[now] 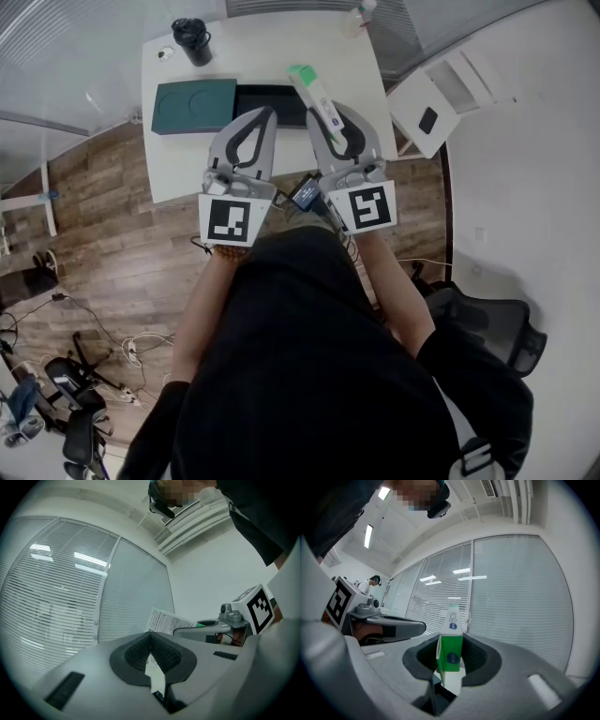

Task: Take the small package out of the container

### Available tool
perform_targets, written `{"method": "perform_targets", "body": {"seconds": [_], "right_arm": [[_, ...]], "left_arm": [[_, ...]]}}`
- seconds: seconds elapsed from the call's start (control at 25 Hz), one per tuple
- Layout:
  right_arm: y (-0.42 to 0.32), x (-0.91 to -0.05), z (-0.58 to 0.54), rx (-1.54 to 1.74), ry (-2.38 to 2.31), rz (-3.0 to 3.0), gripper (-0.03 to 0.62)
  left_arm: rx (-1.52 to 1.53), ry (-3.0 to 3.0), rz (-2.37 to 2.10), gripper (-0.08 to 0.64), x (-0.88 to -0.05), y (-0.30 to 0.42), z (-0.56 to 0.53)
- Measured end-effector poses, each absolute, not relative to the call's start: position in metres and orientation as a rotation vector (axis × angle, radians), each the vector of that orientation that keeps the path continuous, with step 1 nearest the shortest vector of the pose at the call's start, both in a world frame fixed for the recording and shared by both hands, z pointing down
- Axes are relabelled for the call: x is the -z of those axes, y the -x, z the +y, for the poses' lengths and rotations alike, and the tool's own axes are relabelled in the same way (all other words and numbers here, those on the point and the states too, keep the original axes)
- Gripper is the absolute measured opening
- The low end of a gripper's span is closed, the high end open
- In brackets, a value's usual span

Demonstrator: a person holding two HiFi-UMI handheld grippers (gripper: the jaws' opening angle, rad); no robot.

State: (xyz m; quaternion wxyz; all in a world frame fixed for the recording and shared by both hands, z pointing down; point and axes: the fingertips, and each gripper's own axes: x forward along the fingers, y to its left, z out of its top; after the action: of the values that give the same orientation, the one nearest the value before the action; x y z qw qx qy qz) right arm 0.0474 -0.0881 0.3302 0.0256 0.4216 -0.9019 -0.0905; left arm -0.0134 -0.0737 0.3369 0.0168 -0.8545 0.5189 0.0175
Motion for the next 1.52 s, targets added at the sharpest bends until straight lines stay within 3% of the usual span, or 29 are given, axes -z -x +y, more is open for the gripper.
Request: {"method": "perform_targets", "body": {"seconds": [1.52], "right_arm": [[-0.054, -0.345, -0.096, 0.218, -1.312, -2.775, 0.089]], "left_arm": [[0.007, 2.659, 1.611, 0.002, -0.348, 0.011, -0.077]]}}
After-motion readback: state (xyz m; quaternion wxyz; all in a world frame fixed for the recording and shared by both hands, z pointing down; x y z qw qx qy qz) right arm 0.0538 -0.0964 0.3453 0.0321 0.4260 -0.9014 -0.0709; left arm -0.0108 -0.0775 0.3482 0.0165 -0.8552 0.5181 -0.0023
